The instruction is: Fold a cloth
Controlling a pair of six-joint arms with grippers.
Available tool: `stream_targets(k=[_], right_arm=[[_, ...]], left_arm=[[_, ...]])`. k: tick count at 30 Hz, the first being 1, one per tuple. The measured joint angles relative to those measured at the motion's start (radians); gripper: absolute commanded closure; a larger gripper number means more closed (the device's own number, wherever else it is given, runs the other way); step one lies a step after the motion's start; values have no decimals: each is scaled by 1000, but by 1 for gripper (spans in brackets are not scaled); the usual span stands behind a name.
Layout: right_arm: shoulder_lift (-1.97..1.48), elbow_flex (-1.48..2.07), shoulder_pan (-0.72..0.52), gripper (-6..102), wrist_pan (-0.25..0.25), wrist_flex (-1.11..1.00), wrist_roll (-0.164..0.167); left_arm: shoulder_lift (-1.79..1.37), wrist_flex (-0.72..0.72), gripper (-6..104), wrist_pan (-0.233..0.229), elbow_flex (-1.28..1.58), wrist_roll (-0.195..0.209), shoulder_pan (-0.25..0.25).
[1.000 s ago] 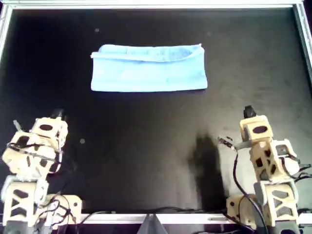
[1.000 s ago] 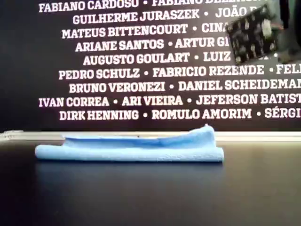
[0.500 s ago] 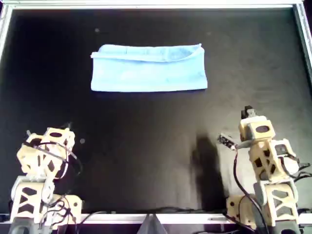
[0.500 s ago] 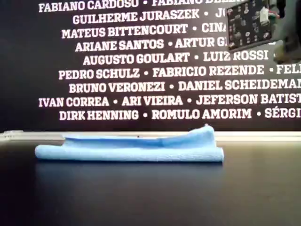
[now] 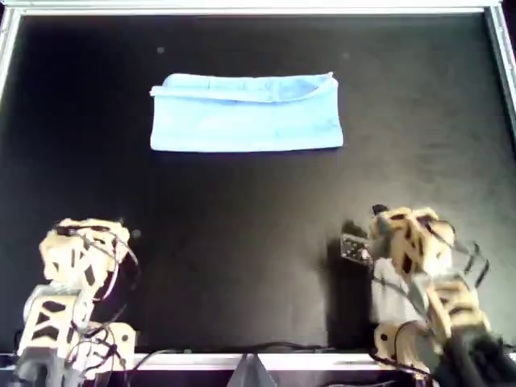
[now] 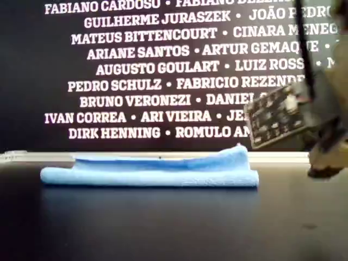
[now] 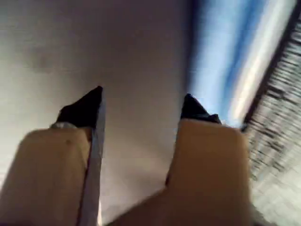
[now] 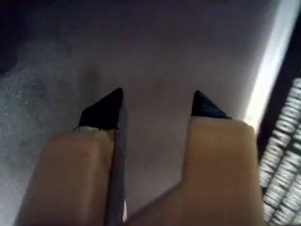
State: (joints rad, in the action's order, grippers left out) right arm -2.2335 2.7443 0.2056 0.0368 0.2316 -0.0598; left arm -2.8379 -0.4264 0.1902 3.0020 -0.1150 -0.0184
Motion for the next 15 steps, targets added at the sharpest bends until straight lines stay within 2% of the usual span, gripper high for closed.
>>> stream_targets(k=[4, 7, 11, 15], right_arm=[[308, -230, 17, 14, 0, 0, -2], [443, -376, 20, 6, 0, 0, -2], [545, -508, 18, 2, 0, 0, -2], [595, -586, 18, 2, 0, 0, -2]], left_arm=[[110, 0, 24, 0, -114, -5, 0], [236, 15, 14, 0, -221, -6, -2], [497, 87, 8, 0, -367, -6, -14], [834, 189, 7, 0, -549, 0, -28]])
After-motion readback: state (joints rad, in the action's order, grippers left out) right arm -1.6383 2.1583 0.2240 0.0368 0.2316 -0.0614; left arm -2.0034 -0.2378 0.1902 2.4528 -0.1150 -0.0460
